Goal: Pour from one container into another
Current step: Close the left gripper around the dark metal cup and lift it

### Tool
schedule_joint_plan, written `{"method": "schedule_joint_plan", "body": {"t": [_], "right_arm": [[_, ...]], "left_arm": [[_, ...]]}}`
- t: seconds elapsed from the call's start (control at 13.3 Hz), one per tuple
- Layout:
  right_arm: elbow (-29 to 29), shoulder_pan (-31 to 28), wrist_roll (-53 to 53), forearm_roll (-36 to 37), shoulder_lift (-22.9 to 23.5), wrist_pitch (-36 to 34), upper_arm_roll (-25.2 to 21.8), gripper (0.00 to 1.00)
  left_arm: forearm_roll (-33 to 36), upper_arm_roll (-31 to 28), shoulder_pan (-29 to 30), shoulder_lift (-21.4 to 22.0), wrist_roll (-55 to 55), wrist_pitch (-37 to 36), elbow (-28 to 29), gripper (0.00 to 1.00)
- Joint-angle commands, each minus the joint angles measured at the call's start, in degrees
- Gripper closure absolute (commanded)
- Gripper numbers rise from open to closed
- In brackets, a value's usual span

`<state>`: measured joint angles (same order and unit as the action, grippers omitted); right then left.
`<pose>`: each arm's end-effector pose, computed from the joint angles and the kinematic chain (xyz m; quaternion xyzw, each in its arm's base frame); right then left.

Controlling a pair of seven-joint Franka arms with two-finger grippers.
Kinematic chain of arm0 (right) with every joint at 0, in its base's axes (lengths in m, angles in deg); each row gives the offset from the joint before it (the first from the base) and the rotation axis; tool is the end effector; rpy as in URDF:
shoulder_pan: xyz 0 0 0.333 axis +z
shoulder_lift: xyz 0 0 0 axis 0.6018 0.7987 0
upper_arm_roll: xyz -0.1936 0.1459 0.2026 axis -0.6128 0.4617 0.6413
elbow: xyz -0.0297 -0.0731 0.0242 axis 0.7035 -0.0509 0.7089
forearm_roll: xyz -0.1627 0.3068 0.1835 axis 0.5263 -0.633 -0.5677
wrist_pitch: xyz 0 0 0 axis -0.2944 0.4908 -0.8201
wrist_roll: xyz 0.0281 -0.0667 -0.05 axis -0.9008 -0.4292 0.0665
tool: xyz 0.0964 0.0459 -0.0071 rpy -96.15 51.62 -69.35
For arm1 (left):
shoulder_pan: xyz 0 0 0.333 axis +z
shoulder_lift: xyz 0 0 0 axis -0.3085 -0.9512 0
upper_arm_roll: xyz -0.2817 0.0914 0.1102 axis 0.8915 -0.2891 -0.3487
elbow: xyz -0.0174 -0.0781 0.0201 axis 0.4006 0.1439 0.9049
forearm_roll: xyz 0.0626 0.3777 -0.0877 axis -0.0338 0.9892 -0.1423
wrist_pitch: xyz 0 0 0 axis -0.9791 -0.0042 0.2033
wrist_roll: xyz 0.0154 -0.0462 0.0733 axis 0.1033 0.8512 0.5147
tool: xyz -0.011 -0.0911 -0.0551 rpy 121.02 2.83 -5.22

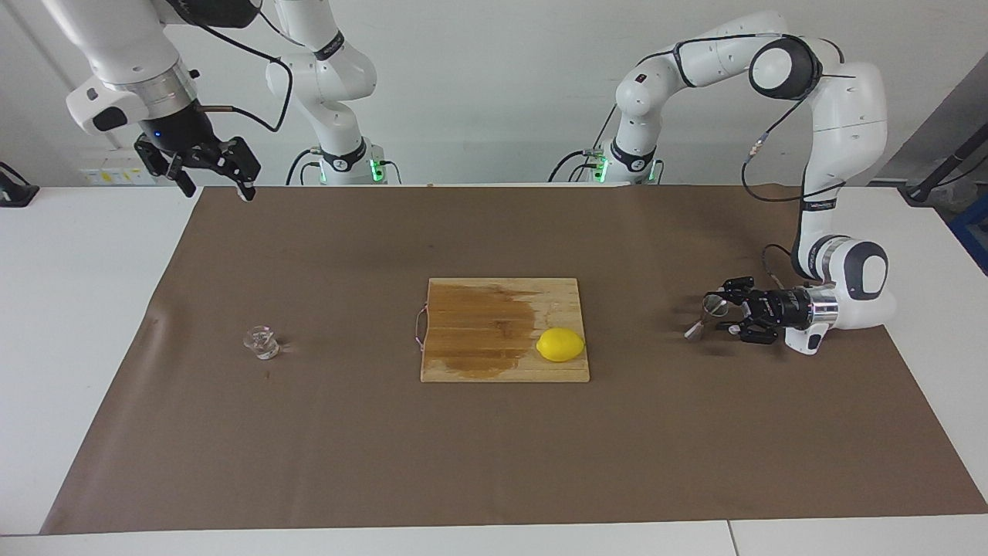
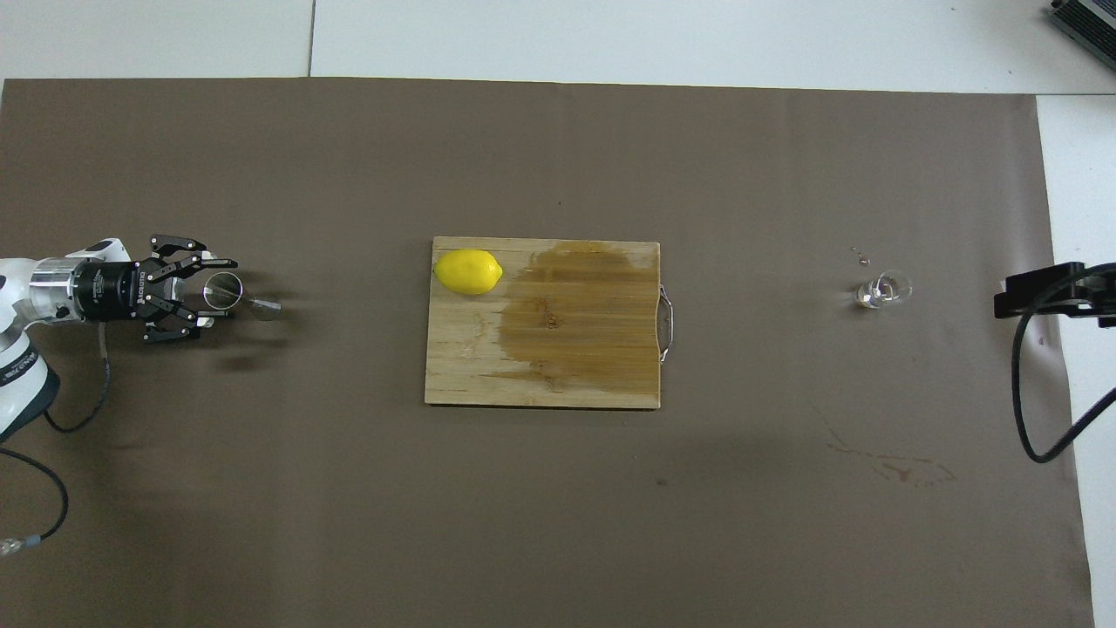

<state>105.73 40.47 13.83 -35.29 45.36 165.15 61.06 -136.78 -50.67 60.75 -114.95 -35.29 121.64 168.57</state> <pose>0.5259 -0.0303 0.6351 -0.9985 0.0538 0.0015 0.0022 0.6038 0.1316 0.2277 0.5141 0.4783 -0.5118 0.4950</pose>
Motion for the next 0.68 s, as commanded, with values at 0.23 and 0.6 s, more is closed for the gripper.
{"method": "schedule_joint_plan", "body": {"t": [0.23,0.6], "right_arm": [[1.5,0.0,-0.5,-1.1,-1.3,0.9,-0.1,0.0],[1.5,0.0,-0.5,-1.1,-1.3,0.9,-0.1,0.0]], "left_arm": [[-0.3,1.1,1.2,-0.1,0.0,1.0,1.0,0.46],[-0.3,1.3,1.2,-0.1,0.1,1.0,0.9,0.56]]}}
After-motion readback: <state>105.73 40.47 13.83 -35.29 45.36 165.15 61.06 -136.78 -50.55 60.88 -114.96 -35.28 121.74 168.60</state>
